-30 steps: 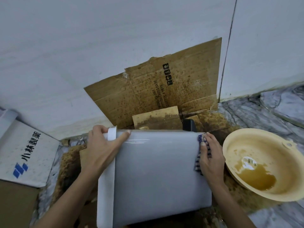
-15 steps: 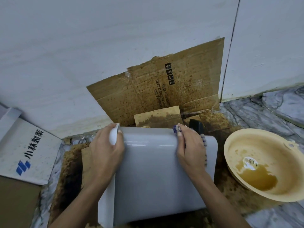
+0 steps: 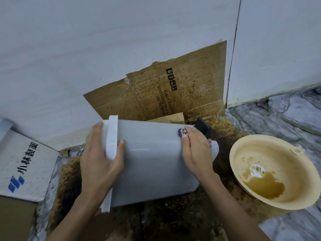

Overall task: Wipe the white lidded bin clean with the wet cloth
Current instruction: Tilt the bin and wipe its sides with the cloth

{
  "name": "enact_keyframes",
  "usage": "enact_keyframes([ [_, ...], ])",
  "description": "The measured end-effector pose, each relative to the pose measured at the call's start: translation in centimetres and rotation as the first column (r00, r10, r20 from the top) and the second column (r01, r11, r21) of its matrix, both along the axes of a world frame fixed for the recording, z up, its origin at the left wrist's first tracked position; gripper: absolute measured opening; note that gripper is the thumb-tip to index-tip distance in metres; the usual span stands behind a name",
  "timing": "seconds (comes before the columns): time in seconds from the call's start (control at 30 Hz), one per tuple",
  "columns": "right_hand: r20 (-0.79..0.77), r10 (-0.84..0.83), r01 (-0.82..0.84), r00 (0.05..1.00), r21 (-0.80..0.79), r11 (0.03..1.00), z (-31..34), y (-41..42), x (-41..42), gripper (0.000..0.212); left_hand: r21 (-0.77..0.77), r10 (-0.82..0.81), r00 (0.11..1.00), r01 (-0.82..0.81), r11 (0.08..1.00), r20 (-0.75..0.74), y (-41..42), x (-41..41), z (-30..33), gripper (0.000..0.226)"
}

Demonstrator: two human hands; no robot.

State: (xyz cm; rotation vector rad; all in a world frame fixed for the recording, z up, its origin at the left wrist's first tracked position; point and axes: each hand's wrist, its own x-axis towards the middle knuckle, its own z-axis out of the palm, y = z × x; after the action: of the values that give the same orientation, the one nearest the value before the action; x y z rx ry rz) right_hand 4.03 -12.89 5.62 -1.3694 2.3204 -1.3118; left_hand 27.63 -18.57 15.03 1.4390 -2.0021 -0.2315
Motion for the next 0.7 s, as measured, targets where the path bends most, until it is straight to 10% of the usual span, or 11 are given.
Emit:
enact_keyframes([
  [0.33,0.076,0.080,-0.095,0.994,0.229,0.969,4.3,-5.2,2.1,0.031,0.093,-0.002,0.998,0.007,0.996,-0.056,1.4,1.9,-0.3,0.078],
  [0.6,0.042,0.628,-0.629,0.777,0.045,0.776,7.2,-2.3,8.2,0.046,0.114,-0.012,0.992,0.027,0.993,-0.129,1.7,0.9,0.1,0.062],
  [0.7,-0.058,0.560,-0.549,0.826,0.137,0.824,4.4,0.8,6.0,0.050,0.130,0.018,0.994,-0.003,0.991,-0.111,1.6,1.5,-0.6,0.069],
])
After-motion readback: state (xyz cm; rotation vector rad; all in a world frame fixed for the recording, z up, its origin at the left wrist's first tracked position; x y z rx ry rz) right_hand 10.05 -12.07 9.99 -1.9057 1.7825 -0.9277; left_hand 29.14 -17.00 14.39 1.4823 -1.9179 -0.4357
